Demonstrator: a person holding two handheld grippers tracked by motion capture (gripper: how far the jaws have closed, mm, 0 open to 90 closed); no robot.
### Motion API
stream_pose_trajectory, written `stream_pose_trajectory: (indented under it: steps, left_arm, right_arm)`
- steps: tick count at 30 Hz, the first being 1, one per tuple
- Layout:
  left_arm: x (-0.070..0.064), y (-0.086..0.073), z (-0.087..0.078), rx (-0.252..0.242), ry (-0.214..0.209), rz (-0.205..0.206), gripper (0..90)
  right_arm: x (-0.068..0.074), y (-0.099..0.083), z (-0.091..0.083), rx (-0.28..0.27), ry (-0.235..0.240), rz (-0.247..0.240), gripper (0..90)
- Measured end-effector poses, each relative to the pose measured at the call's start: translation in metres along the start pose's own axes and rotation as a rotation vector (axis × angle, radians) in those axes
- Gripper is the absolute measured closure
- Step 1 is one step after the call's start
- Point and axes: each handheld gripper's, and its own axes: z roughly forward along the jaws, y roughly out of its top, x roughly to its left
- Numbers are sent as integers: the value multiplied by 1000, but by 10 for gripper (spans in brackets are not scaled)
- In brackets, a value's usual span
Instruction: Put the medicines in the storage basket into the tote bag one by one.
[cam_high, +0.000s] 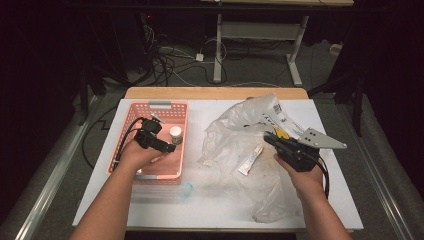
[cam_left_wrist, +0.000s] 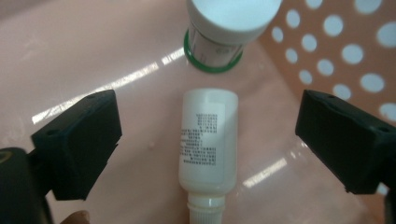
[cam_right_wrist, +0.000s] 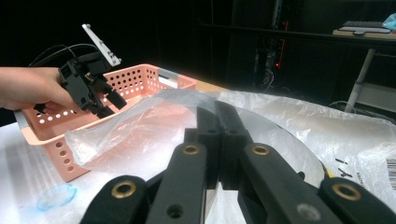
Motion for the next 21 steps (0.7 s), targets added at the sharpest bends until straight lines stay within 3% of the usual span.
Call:
stream_pose_trajectory:
  steps: [5,9,16,21]
  left_arm:
    - [-1,-2,5,66,6,16,201]
    - [-1,-2,8,86,10,18,296]
    - [-3,-1,13,110,14,26,414]
    - [-3,-1,11,97,13,28,422]
  right_arm:
    - [0,0,0,-1,4,-2,900]
    - [1,0,0,0,9,-4,900]
    - [0,-1,1,1,9,1,900]
    - [0,-1,1,2,9,5,900]
